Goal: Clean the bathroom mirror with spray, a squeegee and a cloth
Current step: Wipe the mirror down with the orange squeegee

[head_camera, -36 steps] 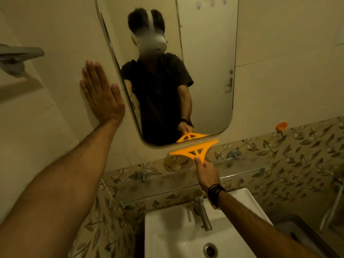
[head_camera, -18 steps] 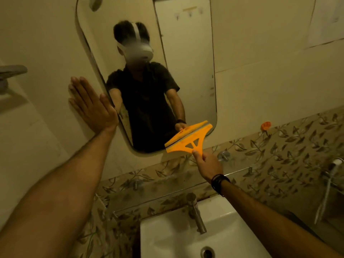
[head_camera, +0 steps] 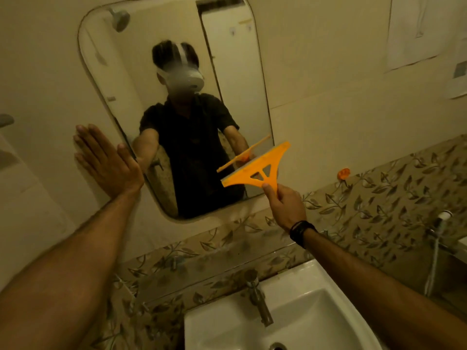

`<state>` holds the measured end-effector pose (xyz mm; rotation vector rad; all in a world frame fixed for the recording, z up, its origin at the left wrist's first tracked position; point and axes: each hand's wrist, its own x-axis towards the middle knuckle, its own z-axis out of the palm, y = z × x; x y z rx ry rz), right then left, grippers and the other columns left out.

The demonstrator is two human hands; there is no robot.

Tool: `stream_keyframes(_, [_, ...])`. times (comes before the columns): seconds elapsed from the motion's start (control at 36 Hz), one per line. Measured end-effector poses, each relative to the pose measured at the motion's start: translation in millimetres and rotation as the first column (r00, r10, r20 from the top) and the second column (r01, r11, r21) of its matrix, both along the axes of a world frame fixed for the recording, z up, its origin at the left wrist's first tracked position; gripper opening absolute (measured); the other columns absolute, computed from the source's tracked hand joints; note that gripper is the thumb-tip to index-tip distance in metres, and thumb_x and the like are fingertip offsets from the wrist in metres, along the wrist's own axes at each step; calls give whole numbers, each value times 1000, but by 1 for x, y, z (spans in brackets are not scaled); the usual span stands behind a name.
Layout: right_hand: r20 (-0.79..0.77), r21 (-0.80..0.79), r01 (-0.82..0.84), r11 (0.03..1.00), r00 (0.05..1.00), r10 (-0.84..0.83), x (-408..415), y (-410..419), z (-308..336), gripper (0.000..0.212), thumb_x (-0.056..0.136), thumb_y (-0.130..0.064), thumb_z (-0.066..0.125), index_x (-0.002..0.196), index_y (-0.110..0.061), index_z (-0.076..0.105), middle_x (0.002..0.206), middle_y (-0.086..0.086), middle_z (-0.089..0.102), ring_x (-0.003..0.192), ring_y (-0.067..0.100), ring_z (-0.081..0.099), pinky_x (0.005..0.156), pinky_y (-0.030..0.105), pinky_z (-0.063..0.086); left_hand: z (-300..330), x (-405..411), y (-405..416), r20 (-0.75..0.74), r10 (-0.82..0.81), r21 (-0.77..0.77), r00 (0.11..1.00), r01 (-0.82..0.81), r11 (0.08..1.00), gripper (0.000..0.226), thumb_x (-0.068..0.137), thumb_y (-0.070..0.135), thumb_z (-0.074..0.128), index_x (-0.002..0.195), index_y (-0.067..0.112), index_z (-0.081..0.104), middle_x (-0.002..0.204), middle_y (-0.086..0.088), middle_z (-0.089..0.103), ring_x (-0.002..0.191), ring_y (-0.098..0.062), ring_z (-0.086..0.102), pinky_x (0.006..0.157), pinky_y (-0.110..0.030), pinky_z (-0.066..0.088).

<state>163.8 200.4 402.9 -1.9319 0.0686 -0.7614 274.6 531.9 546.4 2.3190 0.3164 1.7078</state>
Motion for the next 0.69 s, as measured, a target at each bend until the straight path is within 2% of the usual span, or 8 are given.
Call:
stream_keyframes(0.08, [-10,20,-1,1000,1000,1,9,-3,26,50,101,-50,46,59,-23,40,54,-6,36,50,12,32,52,30,23,0,-1,2,-40,-17,-1,999,17,1000,64,109,42,19,163,11,4,171,-11,6,158,-28,6,128,-47,6])
stream_keyframes(0.17, [-72,9,-36,999,997,37,18,-11,31,51,101,-54,43,60,-22,42,55,-4,39,52,14,35,55,34,27,1,-2,1,-60,-28,-2,998,28,1000,65,108,40,22,163,11,3,171,-11,4,159,-28,4,128,-49,6])
stream_keyframes(0.31, [-146,-56,-85,995,986,76,15,-21,9,51,103,-51,39,61,-22,39,54,-5,38,50,13,33,54,31,22,2,-3,3,-78,-46,-11,996,45,999,68,106,35,30,163,11,2,171,-11,3,159,-28,4,127,-49,5])
stream_keyframes(0.47, [-265,-110,-126,986,960,93,4,-31,-35,51,103,-50,39,59,-24,39,52,-7,39,49,10,36,52,29,24,3,-5,1,-71,-70,-23,995,69,997,67,107,40,27,163,13,2,171,-9,3,159,-26,4,127,-47,7])
stream_keyframes(0.56, [-237,-103,-119,988,967,92,0,-34,-32,50,102,-51,39,62,-23,43,54,-7,41,50,11,37,52,29,25,5,-6,3,-79,-83,-11,993,83,997,68,106,43,25,163,12,5,171,-11,6,158,-28,8,127,-48,9])
stream_keyframes(0.69, [-94,-167,-78,983,994,63,-1,-34,11,49,101,-56,40,61,-27,40,54,-6,43,50,13,38,51,30,25,6,-10,7,-87,-68,8,994,69,998,68,104,41,31,163,13,9,170,-12,10,157,-29,13,127,-47,10])
